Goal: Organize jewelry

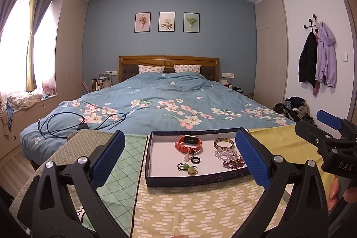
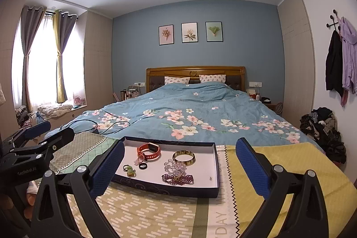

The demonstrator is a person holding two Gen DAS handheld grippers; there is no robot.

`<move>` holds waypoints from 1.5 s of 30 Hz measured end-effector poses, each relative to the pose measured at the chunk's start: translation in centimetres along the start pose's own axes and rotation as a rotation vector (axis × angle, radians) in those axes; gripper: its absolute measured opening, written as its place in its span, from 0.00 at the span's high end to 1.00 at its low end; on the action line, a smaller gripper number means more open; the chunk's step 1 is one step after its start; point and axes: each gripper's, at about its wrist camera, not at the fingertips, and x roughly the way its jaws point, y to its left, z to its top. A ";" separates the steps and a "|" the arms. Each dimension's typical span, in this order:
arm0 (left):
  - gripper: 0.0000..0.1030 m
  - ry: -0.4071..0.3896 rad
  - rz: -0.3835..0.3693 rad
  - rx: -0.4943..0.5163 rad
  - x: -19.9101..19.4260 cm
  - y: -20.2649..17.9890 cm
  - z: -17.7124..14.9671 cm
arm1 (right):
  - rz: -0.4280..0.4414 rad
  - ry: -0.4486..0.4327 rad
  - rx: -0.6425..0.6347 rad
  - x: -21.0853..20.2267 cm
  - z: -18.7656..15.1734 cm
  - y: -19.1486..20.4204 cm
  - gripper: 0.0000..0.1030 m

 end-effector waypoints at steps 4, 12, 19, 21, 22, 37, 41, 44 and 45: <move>0.05 0.013 0.002 -0.016 0.5 0.3 -0.2 | -0.002 -0.002 -0.007 0.0 -0.1 0.1 0.06; 0.05 0.007 0.010 -0.021 1.1 0.7 -0.4 | -0.009 -0.012 -0.012 0.1 -0.3 0.2 0.06; 0.05 -0.011 0.018 -0.011 1.5 0.5 -0.4 | -0.020 -0.025 -0.007 0.0 -0.4 0.0 0.06; 0.05 -0.011 0.023 -0.007 1.7 0.4 -0.5 | -0.029 -0.040 -0.010 -0.2 -0.4 0.0 0.06; 0.05 -0.011 0.027 -0.008 1.7 0.5 -0.5 | -0.029 -0.042 -0.011 -0.2 -0.4 0.1 0.06; 0.05 -0.032 0.060 0.006 1.5 0.4 -0.3 | -0.036 -0.062 -0.016 -0.2 -0.2 0.2 0.06; 0.05 -0.038 0.060 0.006 1.1 0.5 -0.2 | -0.037 -0.062 -0.017 -0.2 -0.2 0.2 0.06; 0.05 -0.041 0.062 0.006 1.1 0.5 -0.1 | -0.035 -0.062 -0.017 -0.2 -0.2 0.1 0.06; 0.05 -0.042 0.061 0.006 1.1 0.5 -0.1 | -0.036 -0.064 -0.017 -0.3 -0.2 0.1 0.06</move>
